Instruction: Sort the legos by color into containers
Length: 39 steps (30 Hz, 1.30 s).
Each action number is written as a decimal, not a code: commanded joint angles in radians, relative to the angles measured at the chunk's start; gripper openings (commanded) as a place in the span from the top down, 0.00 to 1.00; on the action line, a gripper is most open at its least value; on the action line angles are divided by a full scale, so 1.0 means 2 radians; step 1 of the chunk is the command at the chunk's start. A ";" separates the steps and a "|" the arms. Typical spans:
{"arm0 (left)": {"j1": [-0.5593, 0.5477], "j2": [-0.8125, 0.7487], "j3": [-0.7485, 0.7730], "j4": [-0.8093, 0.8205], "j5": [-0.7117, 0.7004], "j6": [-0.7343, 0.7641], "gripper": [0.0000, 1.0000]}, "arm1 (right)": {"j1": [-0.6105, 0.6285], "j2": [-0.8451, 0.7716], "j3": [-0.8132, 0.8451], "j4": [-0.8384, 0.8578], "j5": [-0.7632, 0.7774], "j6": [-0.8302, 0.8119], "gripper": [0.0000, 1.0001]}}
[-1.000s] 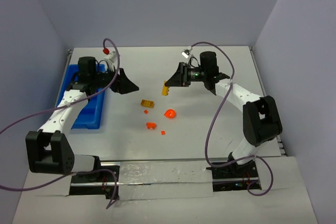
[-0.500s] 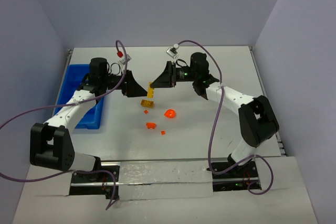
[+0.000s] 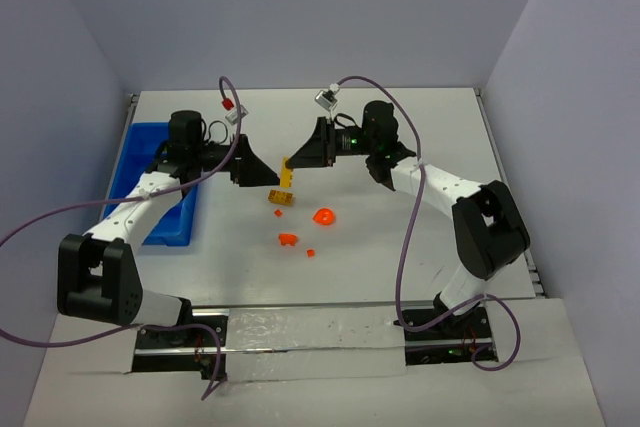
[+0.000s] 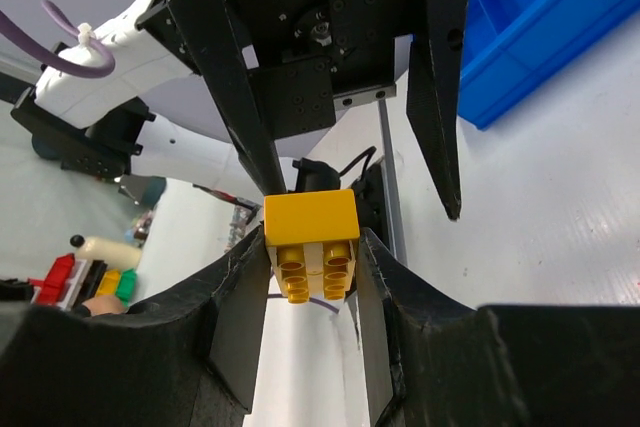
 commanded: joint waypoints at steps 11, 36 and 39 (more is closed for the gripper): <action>0.008 -0.013 0.045 -0.084 0.057 0.086 0.16 | 0.003 -0.022 -0.004 -0.019 0.005 -0.057 1.00; -0.012 -0.004 0.049 -0.118 0.004 0.107 1.00 | 0.023 -0.004 0.057 -0.161 0.041 -0.141 0.34; 0.034 -0.012 0.062 -0.216 -0.016 0.190 1.00 | 0.017 -0.020 0.069 -0.217 0.058 -0.195 0.00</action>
